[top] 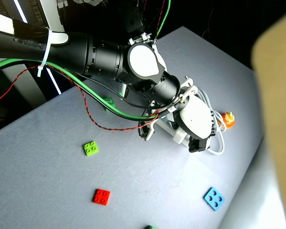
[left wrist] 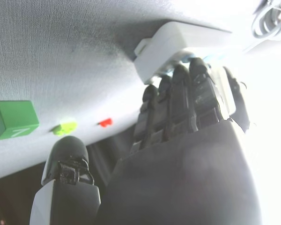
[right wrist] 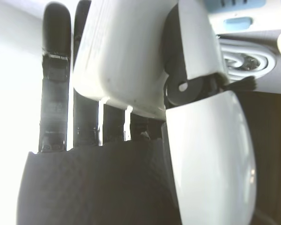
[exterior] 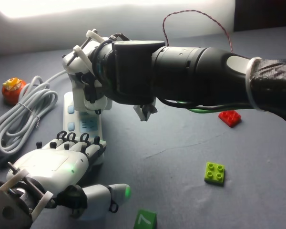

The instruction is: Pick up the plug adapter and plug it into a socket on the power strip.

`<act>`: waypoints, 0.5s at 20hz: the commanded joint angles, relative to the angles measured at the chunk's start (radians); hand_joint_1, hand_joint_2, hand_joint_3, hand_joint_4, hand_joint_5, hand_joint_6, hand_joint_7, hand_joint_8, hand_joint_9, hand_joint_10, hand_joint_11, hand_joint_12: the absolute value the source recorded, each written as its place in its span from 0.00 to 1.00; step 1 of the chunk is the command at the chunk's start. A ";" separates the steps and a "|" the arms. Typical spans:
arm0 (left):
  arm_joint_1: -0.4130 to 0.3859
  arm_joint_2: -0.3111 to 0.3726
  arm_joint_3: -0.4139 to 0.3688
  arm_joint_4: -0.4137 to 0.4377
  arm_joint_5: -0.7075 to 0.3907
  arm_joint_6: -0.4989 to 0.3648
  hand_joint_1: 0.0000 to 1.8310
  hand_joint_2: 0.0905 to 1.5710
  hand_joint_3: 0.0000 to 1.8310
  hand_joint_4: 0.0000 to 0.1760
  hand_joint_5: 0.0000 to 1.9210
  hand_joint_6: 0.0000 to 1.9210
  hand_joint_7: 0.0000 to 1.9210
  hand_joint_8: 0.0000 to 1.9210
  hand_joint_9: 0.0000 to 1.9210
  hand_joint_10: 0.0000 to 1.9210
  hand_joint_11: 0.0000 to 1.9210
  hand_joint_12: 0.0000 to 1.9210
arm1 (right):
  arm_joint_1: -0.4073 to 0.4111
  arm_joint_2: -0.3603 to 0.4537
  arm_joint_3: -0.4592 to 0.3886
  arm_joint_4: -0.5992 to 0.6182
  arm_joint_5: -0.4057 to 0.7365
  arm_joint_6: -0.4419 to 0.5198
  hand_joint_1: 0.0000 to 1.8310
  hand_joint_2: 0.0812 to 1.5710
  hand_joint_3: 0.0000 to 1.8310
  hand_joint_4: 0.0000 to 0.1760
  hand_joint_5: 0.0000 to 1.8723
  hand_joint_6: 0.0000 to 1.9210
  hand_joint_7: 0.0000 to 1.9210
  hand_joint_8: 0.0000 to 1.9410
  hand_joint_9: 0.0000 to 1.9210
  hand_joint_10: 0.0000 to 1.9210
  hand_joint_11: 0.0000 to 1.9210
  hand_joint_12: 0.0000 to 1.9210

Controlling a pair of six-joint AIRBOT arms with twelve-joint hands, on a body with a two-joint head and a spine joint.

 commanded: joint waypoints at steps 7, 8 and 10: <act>-0.006 -0.005 0.003 0.028 -0.025 -0.006 0.00 0.75 0.00 0.00 0.03 0.00 0.05 0.00 0.05 0.00 0.00 0.04 | 0.022 0.040 -0.007 -0.033 0.054 -0.006 0.51 0.70 0.00 0.00 0.29 0.00 0.34 0.00 0.35 0.00 0.12 0.50; -0.006 -0.005 0.003 0.028 -0.025 -0.006 0.00 0.75 0.00 0.00 0.03 0.00 0.05 0.00 0.05 0.00 0.00 0.06 | 0.025 0.051 -0.015 -0.033 0.064 -0.009 0.50 0.68 0.00 0.00 0.27 0.00 0.32 0.00 0.33 0.00 0.09 0.50; -0.007 -0.005 0.003 0.028 -0.025 -0.006 0.00 0.75 0.00 0.00 0.04 0.00 0.06 0.00 0.06 0.00 0.00 0.08 | 0.032 0.073 -0.044 -0.033 0.070 -0.021 0.50 0.67 0.00 0.00 0.24 0.00 0.29 0.00 0.29 0.00 0.07 0.50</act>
